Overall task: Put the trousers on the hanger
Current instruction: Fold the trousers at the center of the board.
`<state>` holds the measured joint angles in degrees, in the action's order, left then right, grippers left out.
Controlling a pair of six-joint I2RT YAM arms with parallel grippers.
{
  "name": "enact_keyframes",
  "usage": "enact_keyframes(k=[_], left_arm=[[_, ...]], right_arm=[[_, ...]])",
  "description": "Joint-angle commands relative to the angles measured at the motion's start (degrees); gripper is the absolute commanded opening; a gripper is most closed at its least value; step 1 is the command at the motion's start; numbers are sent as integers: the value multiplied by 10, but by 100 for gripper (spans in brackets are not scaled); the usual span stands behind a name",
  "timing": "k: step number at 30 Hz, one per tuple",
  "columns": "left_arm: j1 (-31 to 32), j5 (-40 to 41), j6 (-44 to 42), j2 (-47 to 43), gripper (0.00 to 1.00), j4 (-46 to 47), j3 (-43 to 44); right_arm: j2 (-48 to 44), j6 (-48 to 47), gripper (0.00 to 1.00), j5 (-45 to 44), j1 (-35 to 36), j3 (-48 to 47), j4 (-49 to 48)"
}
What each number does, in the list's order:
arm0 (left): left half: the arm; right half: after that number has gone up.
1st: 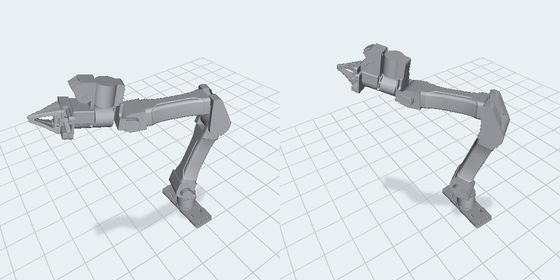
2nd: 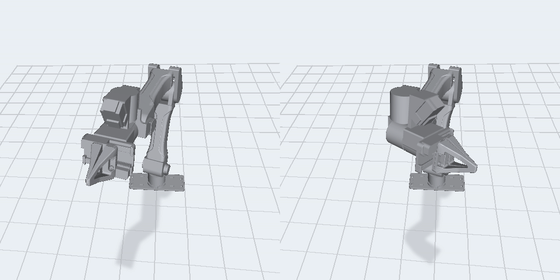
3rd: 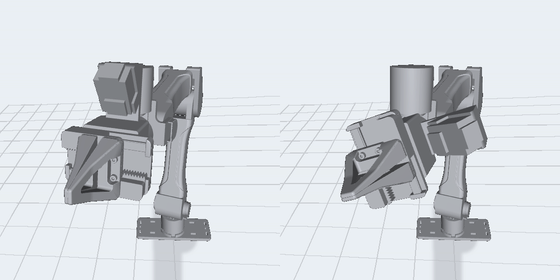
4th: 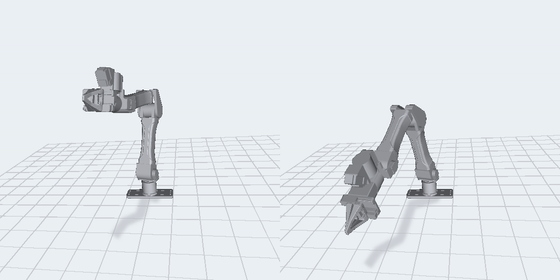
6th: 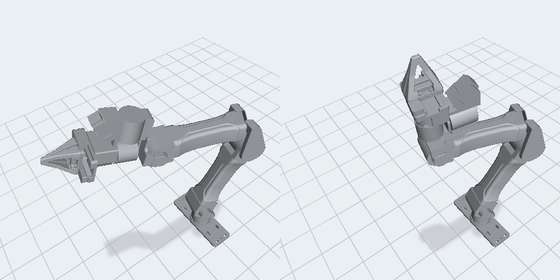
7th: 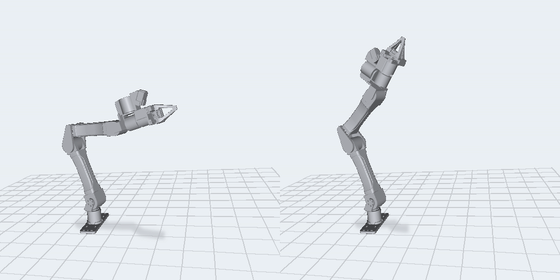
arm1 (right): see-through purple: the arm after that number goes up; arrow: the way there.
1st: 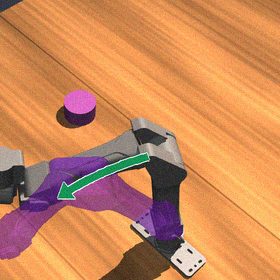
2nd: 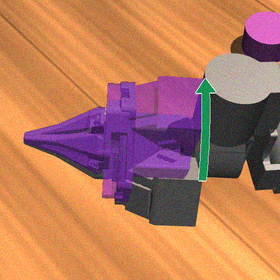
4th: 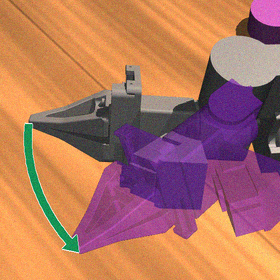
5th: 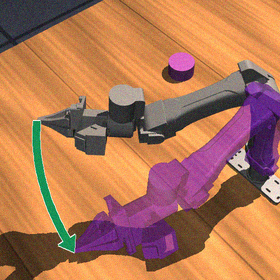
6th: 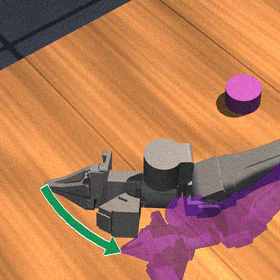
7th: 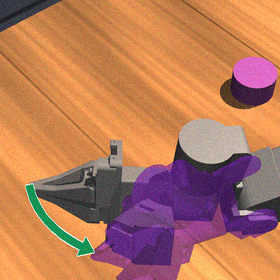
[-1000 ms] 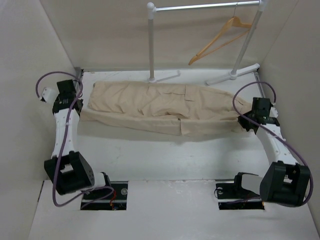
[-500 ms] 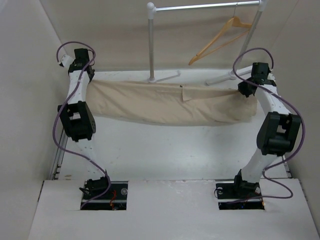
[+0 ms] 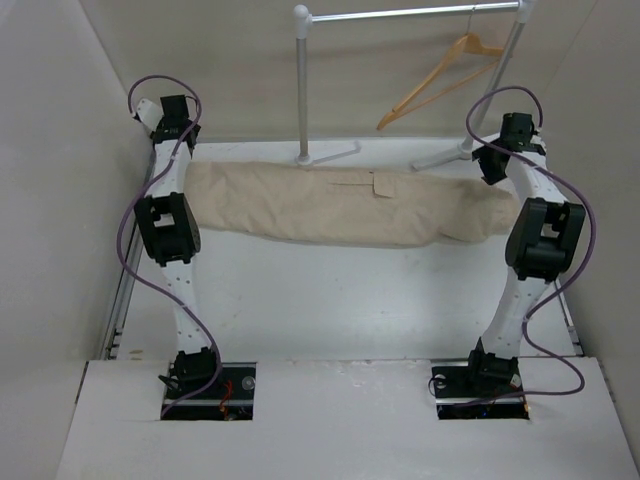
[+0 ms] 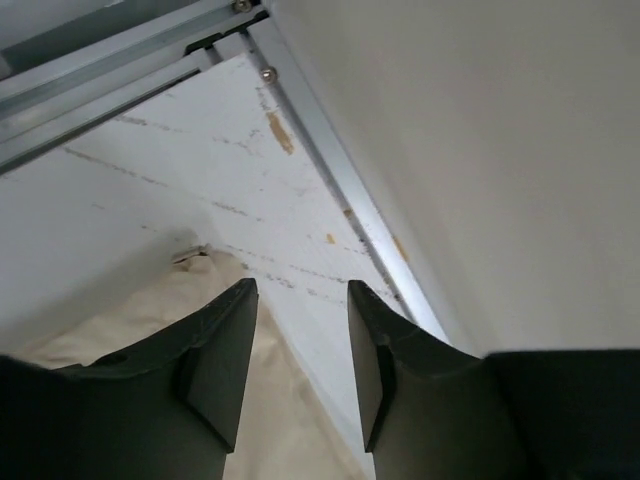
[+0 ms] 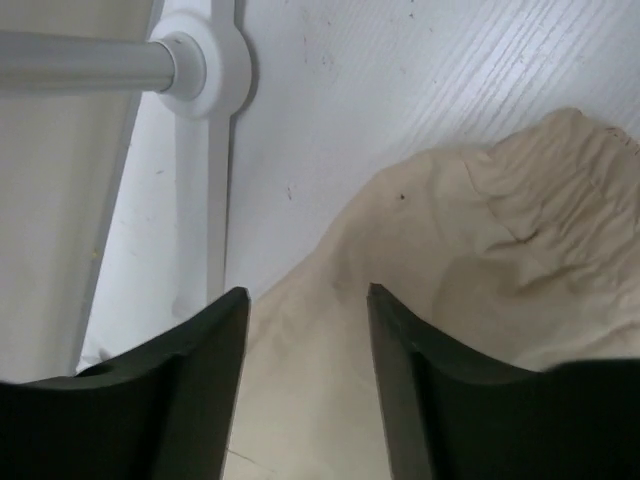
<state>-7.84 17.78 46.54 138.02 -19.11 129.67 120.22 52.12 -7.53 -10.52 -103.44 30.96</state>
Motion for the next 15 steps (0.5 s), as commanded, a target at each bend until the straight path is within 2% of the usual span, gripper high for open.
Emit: enact_keyframes(k=[1, 5, 8, 10, 12, 13, 15], left_arm=[[5, -29, -10, -89, 44, 59, -46], [12, -34, 0, -251, 48, 91, -316], [12, -41, 44, -356, 48, 119, -510], [10, -61, 68, -408, 50, 133, -608], [5, -84, 71, -433, 54, 152, -667], [1, -94, 74, -442, 55, 161, -691], [-9, -113, 80, -445, 58, 179, -718]], right_arm=[[-60, -22, 64, 0, -1, 10, -10], [-163, -44, 76, 3, 15, 144, -54], [-259, -37, 74, 2, 19, 280, -100], [-313, -19, 59, 2, 19, 358, -129], [-356, 5, 29, 3, 19, 412, -143], [-367, 16, 21, 5, 18, 429, -146], [-379, 21, 18, 6, 17, 455, -147]])
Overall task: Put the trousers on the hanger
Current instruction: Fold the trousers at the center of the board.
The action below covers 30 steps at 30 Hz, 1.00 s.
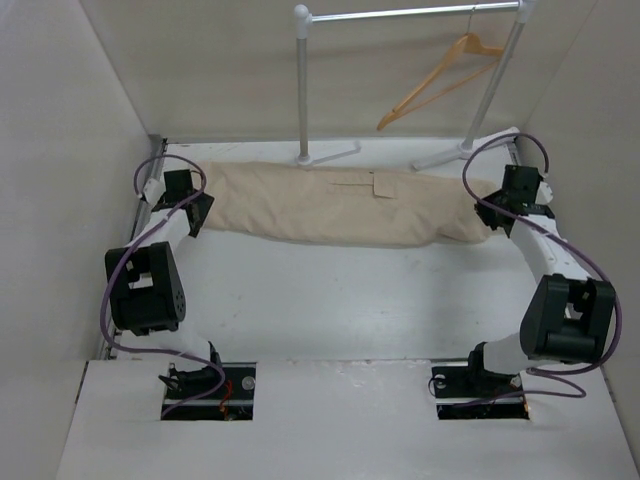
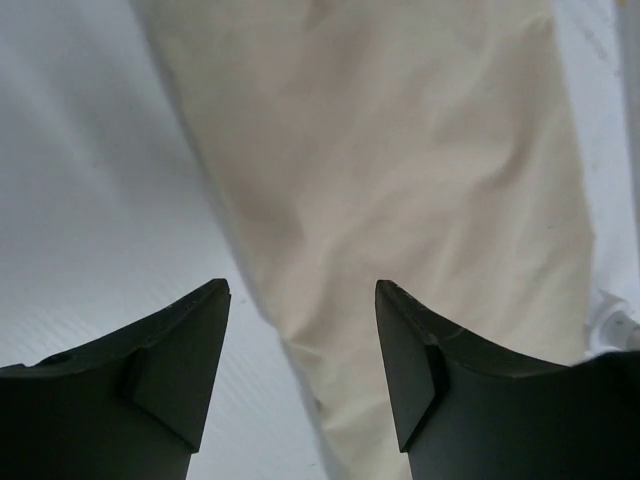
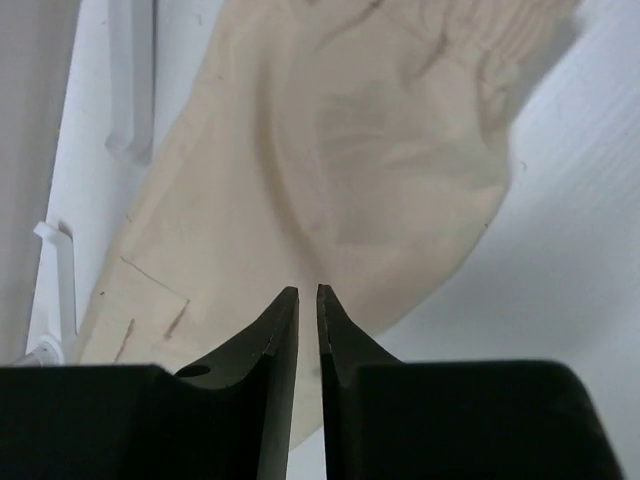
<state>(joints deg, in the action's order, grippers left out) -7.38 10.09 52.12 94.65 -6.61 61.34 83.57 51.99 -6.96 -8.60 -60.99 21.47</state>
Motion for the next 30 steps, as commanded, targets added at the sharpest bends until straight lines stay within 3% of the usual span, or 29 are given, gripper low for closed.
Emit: enact_keyframes(k=[1, 2, 6, 9, 13, 18, 22, 24, 27, 30], left_arm=[[-18, -45, 26, -5, 60, 63, -41], [-22, -54, 28, 4, 61, 69, -44], [-37, -74, 41, 43, 61, 85, -46], [-42, -54, 54, 59, 61, 103, -48], [-41, -50, 61, 108, 60, 111, -16], [-37, -44, 67, 155, 51, 118, 11], [-37, -45, 69, 179, 30, 128, 27], [-43, -49, 66, 189, 20, 135, 40], [-51, -53, 59, 190, 8, 139, 51], [-64, -50, 49, 165, 2, 129, 41]], right_arm=[[-13, 22, 19, -1, -3, 43, -52], [-13, 28, 21, 2, -4, 58, -52], [-31, 37, 49, 2, -33, 124, -61], [-28, 29, 63, 9, -53, 144, -78], [31, 16, 69, 27, -71, 120, -93], [101, 22, 60, 32, -72, 72, -111], [128, 29, 28, 24, -71, 52, -109], [135, 31, 17, 20, -71, 47, -109], [133, 30, 7, 19, -70, 47, -110], [100, 29, 3, 11, -64, 68, -101]])
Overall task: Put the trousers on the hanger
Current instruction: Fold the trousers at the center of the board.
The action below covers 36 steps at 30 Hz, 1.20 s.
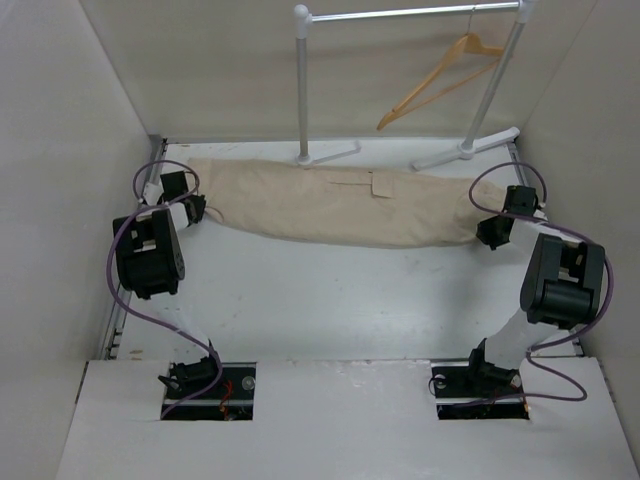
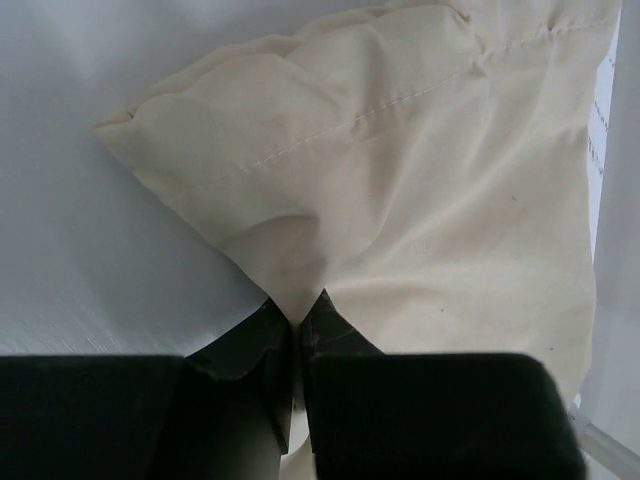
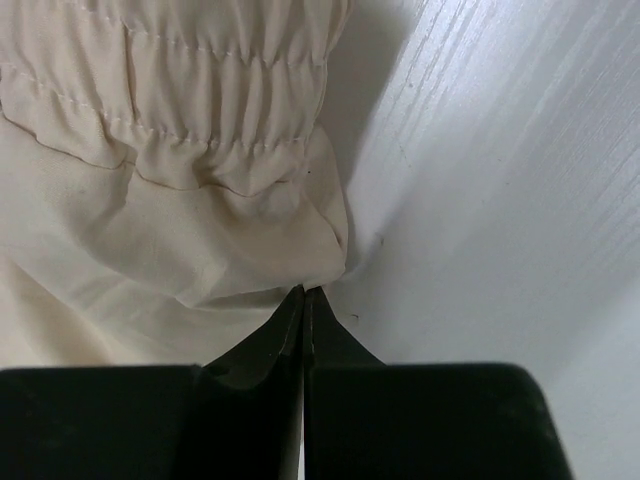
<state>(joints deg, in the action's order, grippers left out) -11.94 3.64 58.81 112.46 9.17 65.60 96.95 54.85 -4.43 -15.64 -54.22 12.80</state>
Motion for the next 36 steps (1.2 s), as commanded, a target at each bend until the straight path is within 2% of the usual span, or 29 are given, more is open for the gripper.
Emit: enact_keyframes(k=[1, 10, 15, 18, 20, 23, 26, 29, 32, 36], left_arm=[[-24, 19, -25, -29, 1, -36, -14], [-97, 68, -64, -188, 0, -85, -190], [-102, 106, -62, -271, 1, -179, -224], [-104, 120, -62, -321, 12, -215, -246], [-103, 117, -65, -347, 27, -223, -252], [-81, 120, -65, -403, 45, -229, -260], [-59, 126, -66, -444, 54, -266, -237], [-17, 134, -63, -488, 57, -290, -223], [65, 133, -56, -516, 57, -295, -218], [182, 133, -43, -527, 56, -276, -224]], right_arm=[[-50, 2, 3, -23, 7, 15, -12], [-193, 11, 1, -31, 6, 144, 35], [-321, 16, 0, -33, -16, 227, 85], [-395, 0, 2, -20, -42, 267, 107], [-430, -18, 16, -6, -46, 277, 108], [-457, -26, 48, -1, -40, 259, 119], [-481, -30, 71, 7, -47, 236, 145], [-499, -26, 81, -4, -56, 235, 155], [-476, -21, 88, 10, -86, 253, 133], [-393, -10, 90, 60, -117, 255, 48]])
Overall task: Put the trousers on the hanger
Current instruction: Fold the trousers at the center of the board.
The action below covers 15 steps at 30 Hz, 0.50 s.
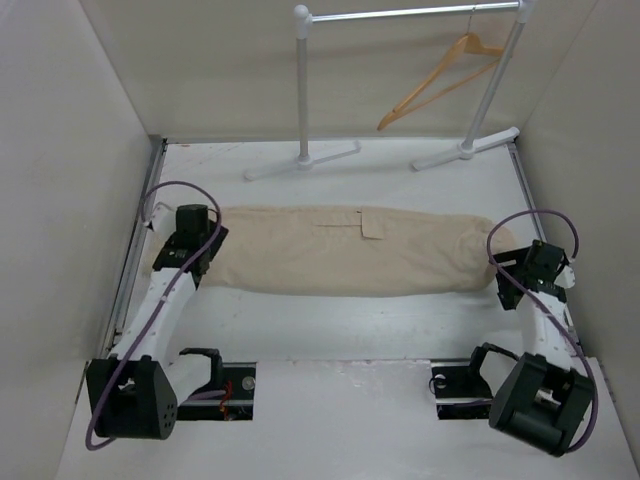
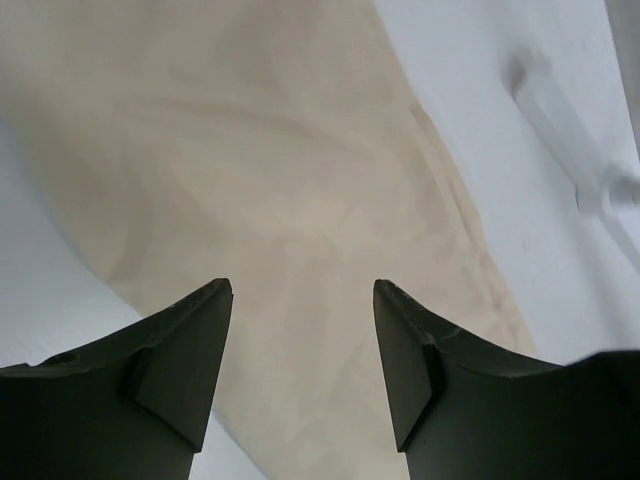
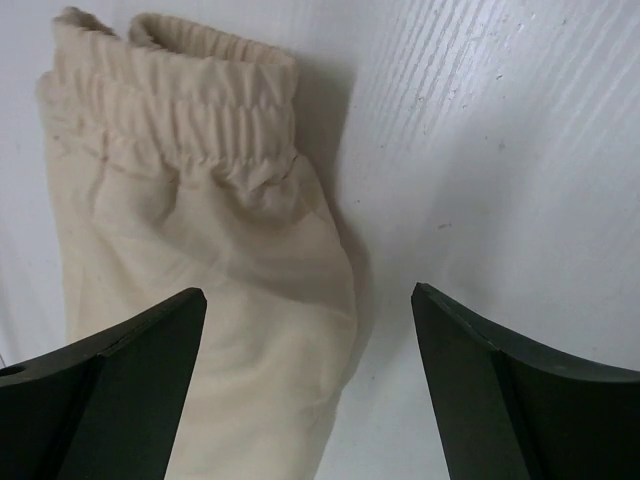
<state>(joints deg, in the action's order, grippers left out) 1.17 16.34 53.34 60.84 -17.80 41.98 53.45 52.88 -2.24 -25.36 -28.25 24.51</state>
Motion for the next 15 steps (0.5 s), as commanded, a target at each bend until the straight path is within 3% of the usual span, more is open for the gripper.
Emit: enact_keyframes(k=[1, 7, 11, 15], left_arm=[[75, 6, 12, -11, 56, -1, 12], [146, -6, 12, -11, 55, 23, -3], [139, -25, 11, -19, 55, 23, -17], [110, -44, 7, -33, 54, 18, -27]], right_arm=[[59, 13, 89, 49, -26, -7, -91], [153, 33, 88, 54, -27, -18, -148], [188, 78, 79, 22, -13, -8, -150], [191, 81, 78, 16, -10, -7, -152]])
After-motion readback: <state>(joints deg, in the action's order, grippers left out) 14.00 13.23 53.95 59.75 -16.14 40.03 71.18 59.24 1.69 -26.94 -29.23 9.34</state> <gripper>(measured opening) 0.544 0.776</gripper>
